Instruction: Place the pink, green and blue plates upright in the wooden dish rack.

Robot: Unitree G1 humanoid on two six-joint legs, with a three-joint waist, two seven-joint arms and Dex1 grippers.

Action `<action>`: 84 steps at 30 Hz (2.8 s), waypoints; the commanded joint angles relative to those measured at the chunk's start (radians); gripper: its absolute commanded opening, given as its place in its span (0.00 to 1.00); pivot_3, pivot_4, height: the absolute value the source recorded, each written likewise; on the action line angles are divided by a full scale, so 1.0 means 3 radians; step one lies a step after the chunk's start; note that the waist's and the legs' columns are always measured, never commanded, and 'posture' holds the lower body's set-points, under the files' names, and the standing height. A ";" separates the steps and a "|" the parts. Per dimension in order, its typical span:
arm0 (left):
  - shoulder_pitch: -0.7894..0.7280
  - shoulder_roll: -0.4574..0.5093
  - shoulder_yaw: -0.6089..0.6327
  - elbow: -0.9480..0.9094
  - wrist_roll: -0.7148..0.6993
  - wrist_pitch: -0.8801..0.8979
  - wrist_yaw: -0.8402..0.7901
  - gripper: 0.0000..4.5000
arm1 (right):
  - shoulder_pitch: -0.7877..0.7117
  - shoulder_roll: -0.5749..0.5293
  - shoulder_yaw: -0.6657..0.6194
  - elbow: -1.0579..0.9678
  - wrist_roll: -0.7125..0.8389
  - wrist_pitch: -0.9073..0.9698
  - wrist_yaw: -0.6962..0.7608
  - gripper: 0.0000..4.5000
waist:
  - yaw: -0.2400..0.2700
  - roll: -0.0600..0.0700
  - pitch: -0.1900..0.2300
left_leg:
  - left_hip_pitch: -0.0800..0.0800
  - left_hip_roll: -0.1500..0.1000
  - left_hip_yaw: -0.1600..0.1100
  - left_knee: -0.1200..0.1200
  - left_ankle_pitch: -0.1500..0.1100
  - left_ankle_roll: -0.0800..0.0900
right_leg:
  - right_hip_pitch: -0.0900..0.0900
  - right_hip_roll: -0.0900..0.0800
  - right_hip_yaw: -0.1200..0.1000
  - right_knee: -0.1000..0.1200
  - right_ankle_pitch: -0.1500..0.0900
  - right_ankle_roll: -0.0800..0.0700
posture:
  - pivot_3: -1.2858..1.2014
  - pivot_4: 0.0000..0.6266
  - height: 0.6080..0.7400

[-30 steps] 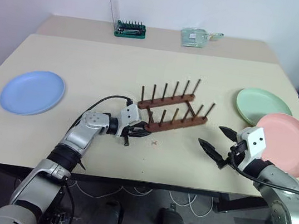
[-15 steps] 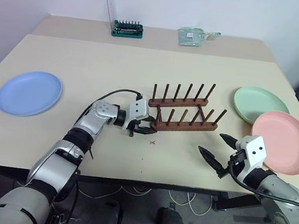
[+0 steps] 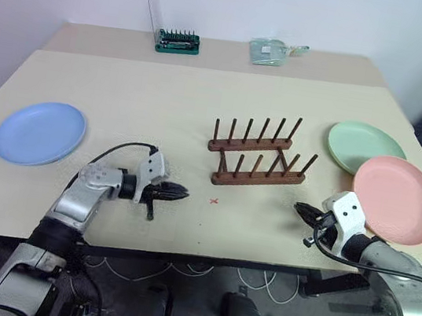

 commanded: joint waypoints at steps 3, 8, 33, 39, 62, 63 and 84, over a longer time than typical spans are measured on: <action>0.0017 -0.0214 -0.0209 -0.0316 0.0100 0.0275 0.0365 0.00 | -0.0235 0.0014 0.0125 0.0269 -0.0253 -0.0058 -0.0108 0.00 | 0.0000 0.0000 0.0000 | 0.0000 -0.0001 0.0000 -0.0001 0.0000 0.0000 | -0.0001 0.0000 0.0000 0.0000 0.0000 0.0000 | 0.52 0.24 1.00; -0.0191 -0.0565 -0.0372 0.0030 0.0453 0.0143 0.0887 0.00 | -0.0705 0.0183 0.0390 0.0812 -0.0570 -0.0175 -0.0303 0.00 | -0.0017 -0.0003 -0.0001 | 0.0010 -0.0001 0.0002 0.0000 0.0000 0.0000 | 0.0009 0.0000 0.0000 0.0000 -0.0001 0.0001 | 0.52 0.24 1.00; -0.0557 -0.0867 -0.0272 0.0959 0.0791 -0.0275 0.2025 0.00 | -0.1150 0.0369 0.0300 0.1051 -0.0816 -0.0682 -0.0357 0.00 | -0.0030 -0.0003 -0.0006 | 0.0016 -0.0001 0.0002 -0.0004 0.0000 0.0000 | 0.0012 0.0002 0.0000 0.0002 0.0000 0.0002 | 0.52 0.24 1.00; -0.0332 -0.0885 -0.0327 0.0476 0.0506 -0.0517 0.1634 0.00 | -0.0559 0.0222 -0.0296 0.0089 -0.0630 -0.0285 -0.0404 0.40 | -0.0022 0.0002 -0.0008 | 0.0014 0.0001 0.0002 -0.0007 0.0000 0.0000 | 0.0007 0.0003 0.0000 0.0002 0.0000 0.0003 | 0.52 0.24 1.00; -0.0101 -0.0966 -0.0438 -0.0031 -0.0158 -0.0395 0.0467 0.00 | 0.0300 0.0522 -0.0542 -0.0333 -0.1309 0.0437 -0.1345 0.33 | 0.0052 0.0004 -0.0006 | -0.0007 -0.0003 0.0004 0.0002 -0.0008 0.0002 | -0.0004 -0.0002 0.0000 -0.0005 -0.0010 0.0003 | 0.52 0.24 1.00; -0.0096 -0.0968 -0.0440 -0.0040 -0.0159 -0.0388 0.0475 0.00 | 0.0302 0.0517 -0.0538 -0.0332 -0.1310 0.0438 -0.1342 0.20 | 0.0054 0.0005 -0.0006 | -0.0007 -0.0003 0.0004 0.0002 -0.0008 0.0002 | -0.0004 -0.0002 0.0000 -0.0005 -0.0010 0.0003 | 0.52 0.24 1.00; -0.0207 -0.1030 -0.0432 0.0171 -0.0045 -0.0602 0.0599 0.00 | -0.0986 0.0304 -0.0512 -0.0618 -0.0635 -0.0058 -0.0759 0.01 | -0.0006 0.0003 -0.0001 | -0.0009 0.0000 -0.0001 0.0000 -0.0008 0.0002 | -0.0004 0.0001 -0.0003 -0.0005 -0.0008 0.0008 | 0.52 0.24 1.00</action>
